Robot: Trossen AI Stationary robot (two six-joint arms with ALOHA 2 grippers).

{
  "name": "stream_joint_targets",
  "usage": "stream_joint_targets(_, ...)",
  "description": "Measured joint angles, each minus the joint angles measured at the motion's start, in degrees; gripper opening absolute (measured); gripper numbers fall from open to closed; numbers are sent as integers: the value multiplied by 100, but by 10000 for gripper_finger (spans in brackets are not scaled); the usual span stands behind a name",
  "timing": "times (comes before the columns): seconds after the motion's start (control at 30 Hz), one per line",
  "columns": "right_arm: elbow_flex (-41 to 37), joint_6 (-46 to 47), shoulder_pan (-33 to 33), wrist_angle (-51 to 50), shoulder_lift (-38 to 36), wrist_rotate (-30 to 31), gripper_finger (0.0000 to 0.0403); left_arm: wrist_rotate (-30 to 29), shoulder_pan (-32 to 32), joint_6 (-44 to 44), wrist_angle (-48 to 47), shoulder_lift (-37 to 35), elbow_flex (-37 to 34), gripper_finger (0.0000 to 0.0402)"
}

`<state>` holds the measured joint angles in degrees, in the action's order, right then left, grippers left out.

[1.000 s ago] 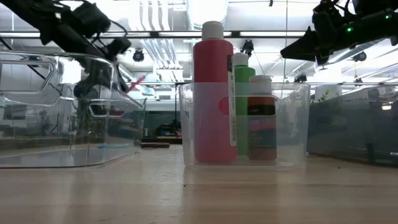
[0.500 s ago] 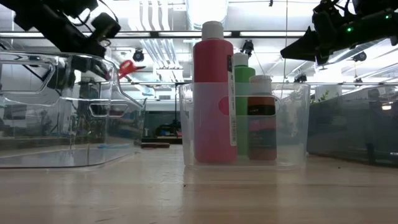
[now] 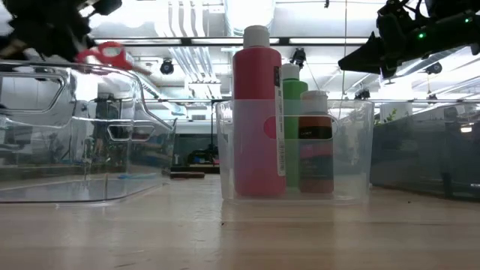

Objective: Pick & Place Paint Supplies
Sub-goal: Put the orange scissors into the transparent bin

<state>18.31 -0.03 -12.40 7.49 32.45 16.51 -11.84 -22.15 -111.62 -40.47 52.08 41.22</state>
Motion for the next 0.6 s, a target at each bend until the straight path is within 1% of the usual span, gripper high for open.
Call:
stream_joint_targets(0.13,0,-1,0,0,0,0,131,-23,-625,-1122,-31,467,26,7)
stream_joint_targets(0.23,0,-1,0,0,-1,2,131,-1,-870,-1646,-35,756,2,7)
stream_joint_targets(0.4,0,-2,0,0,-4,0,131,75,-903,-1728,-68,1060,2,7)
stream_joint_targets(0.6,0,0,0,0,-4,0,131,87,-774,-1746,-261,1323,-38,7)
